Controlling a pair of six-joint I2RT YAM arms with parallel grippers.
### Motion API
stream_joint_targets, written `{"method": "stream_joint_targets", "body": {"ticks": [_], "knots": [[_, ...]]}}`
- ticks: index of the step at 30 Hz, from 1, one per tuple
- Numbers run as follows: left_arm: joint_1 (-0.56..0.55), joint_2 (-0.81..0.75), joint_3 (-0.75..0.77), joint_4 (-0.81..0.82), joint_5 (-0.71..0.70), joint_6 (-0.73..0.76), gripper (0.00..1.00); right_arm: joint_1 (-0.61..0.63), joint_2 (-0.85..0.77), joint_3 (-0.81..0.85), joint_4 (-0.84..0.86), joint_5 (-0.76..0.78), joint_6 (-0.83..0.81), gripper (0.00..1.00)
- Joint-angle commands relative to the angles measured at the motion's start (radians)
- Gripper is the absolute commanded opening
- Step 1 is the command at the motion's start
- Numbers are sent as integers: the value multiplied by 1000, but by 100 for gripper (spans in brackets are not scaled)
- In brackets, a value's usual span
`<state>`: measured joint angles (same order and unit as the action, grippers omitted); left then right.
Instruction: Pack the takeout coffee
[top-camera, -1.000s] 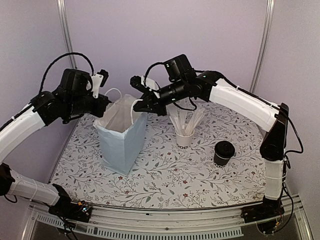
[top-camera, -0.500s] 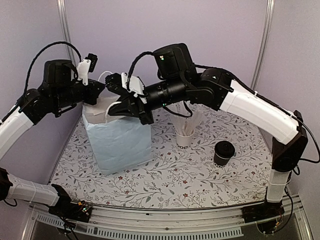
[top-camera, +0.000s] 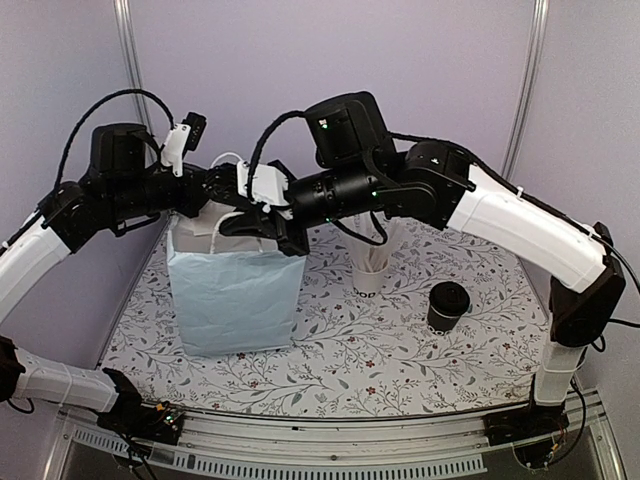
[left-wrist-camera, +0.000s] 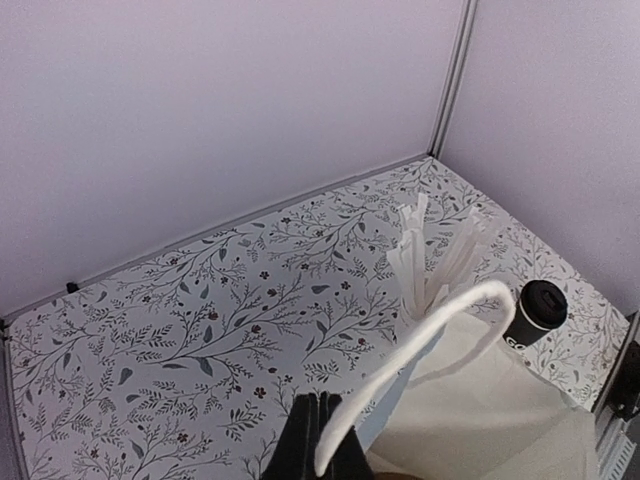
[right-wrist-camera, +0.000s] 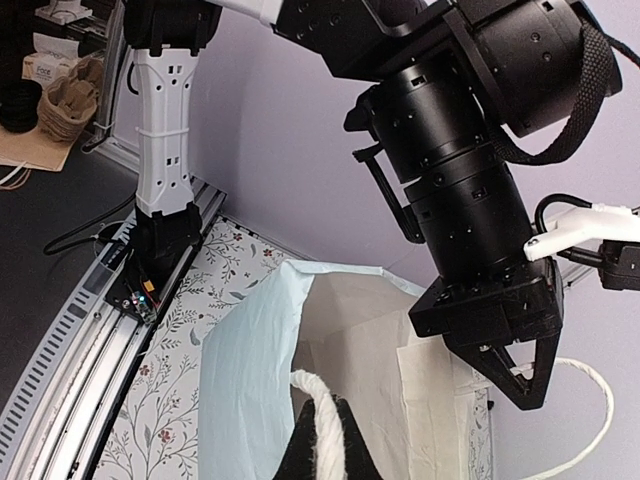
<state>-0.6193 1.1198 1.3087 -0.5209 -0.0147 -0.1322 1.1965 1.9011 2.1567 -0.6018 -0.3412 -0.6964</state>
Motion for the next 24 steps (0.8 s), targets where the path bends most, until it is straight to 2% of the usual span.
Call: {"method": "stream_joint_targets", "body": {"ticks": [1,6,7,8,9,10,11,12,14,15,17,24], "knots": [[11,-15,-41,51,43,-7,0,2,-36,-13,-3,13,-2,0],[11,-18,-126,99,50,5,0,2,-26,-16,0,12,3,0],[12,-18,-153,108,35,14,6,2,-23,-28,4,22,2,11],[12,-15,-175,109,20,22,23,2,-22,-45,9,34,2,32],[11,-12,-190,104,-25,22,42,2,-16,-56,-7,46,-1,58],[11,-10,-194,93,-51,17,57,2,-6,-48,-50,43,-14,88],[11,-11,-192,79,-60,9,65,3,2,-44,-97,27,-42,98],[10,-19,-183,66,-55,5,69,2,1,-47,-137,7,-56,99],[10,-54,-164,45,-30,-2,90,0,-30,-85,-179,-35,-79,99],[10,-78,-157,41,-10,-3,95,-5,-50,-100,-198,-58,-89,99],[10,-125,-149,15,46,2,98,-19,-94,-122,-261,-111,-108,99],[10,-213,-151,-156,246,18,97,-46,-209,-296,-346,-146,-204,99]]}}
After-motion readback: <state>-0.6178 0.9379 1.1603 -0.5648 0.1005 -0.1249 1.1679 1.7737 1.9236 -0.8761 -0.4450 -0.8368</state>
